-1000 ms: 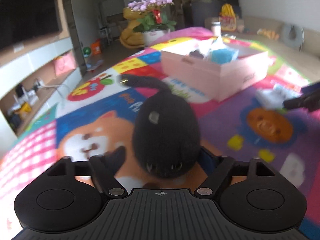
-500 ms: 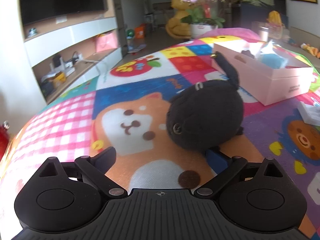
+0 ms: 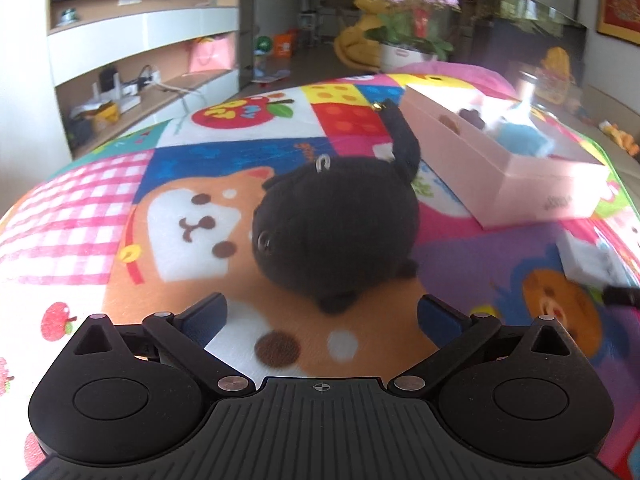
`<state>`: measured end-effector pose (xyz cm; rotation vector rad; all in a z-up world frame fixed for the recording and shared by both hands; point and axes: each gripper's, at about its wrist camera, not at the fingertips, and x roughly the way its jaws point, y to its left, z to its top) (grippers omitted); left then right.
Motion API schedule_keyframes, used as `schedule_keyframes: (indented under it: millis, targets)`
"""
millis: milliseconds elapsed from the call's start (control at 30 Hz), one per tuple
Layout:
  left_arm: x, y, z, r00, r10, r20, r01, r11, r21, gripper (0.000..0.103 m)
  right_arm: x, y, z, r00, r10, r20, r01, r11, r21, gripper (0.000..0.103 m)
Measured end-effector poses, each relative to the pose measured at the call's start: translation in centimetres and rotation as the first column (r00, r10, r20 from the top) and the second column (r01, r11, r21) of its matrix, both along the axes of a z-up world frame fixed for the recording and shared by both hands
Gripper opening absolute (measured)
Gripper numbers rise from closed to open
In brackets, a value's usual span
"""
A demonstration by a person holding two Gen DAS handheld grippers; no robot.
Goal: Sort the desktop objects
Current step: 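Hold the black plush cat in the left gripper above the mat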
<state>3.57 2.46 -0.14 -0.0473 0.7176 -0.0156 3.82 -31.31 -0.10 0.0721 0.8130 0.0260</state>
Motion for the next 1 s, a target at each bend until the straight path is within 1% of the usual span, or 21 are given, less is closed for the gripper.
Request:
schedule_keyframes:
  millis: [100, 233, 433, 633, 800, 867, 900, 1000]
  targets:
    - [1.1, -0.9, 0.0, 1.000, 0.030, -0.002, -0.030, 0.999, 0.015, 0.103, -0.1, 0.0, 0.0, 1.000, -0.002, 0.002, 0.002, 1.000, -0.001, 0.103]
    - [2.3, -1.9, -0.1, 0.999, 0.039, -0.004, -0.038, 0.999, 0.035, 0.103, 0.0, 0.0, 0.0, 1.000, -0.004, 0.002, 0.004, 1.000, 0.003, 0.103]
    - [3.4, -1.1, -0.1, 0.999, 0.041, 0.000, -0.041, 0.999, 0.025, 0.103, 0.0, -0.1, 0.0, 1.000, -0.004, 0.002, 0.004, 1.000, 0.005, 0.103]
    - [3.3, 0.5, -0.1, 1.000, -0.020, -0.018, 0.021, 0.998, 0.059, 0.103, 0.0, -0.2, -0.1, 1.000, -0.003, -0.001, 0.003, 1.000, 0.014, 0.103]
    - [2.5, 2.4, -0.1, 1.000, -0.027, -0.017, 0.028, 0.996, 0.087, 0.103, 0.1, -0.3, -0.1, 1.000, -0.002, -0.003, 0.002, 1.000, 0.018, 0.103]
    - [2.2, 3.1, -0.1, 0.999, -0.028, -0.016, 0.029, 0.997, 0.078, 0.103, 0.1, -0.3, -0.1, 1.000, -0.003, -0.002, 0.003, 1.000, 0.017, 0.103]
    - [2.1, 3.4, -0.1, 0.999, -0.035, -0.018, 0.036, 0.997, 0.062, 0.103, 0.1, -0.3, -0.1, 1.000, -0.003, -0.002, 0.003, 1.000, 0.017, 0.103]
    - [1.9, 3.4, 0.0, 0.997, -0.081, -0.006, 0.081, 0.996, 0.045, 0.103, 0.1, -0.3, -0.1, 1.000, -0.003, -0.003, 0.003, 1.000, 0.019, 0.103]
